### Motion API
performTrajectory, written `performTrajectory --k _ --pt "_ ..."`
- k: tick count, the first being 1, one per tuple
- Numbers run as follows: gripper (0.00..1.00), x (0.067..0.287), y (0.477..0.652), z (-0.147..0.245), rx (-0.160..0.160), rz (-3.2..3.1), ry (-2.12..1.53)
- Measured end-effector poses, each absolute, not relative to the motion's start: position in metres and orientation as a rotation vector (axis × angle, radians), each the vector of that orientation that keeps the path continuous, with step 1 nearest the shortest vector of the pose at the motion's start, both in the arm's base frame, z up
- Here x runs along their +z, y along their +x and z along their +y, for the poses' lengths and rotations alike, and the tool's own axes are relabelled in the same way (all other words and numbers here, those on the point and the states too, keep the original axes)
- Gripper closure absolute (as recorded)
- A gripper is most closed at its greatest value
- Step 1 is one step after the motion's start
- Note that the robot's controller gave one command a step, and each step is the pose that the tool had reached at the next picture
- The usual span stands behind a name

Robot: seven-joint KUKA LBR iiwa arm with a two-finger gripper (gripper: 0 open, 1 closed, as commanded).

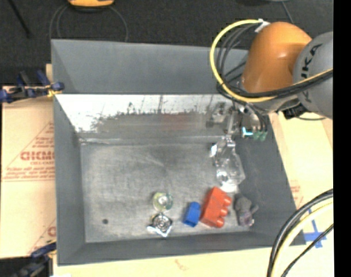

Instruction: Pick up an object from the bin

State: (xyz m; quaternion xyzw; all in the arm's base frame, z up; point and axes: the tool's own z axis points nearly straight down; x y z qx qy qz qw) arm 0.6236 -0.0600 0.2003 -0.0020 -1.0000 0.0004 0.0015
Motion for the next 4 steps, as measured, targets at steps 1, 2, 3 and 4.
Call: performTrajectory --k 1,2,3,4 --pt "0.00 0.079 0.634 0.017 -0.004 -3.127 -0.305" --pt "0.00 0.081 0.631 0.042 0.000 -3.136 -0.192" --pt "0.00 0.131 0.578 0.032 0.002 -3.141 -0.129" --pt "0.00 0.074 0.494 0.013 0.001 -3.139 0.374"
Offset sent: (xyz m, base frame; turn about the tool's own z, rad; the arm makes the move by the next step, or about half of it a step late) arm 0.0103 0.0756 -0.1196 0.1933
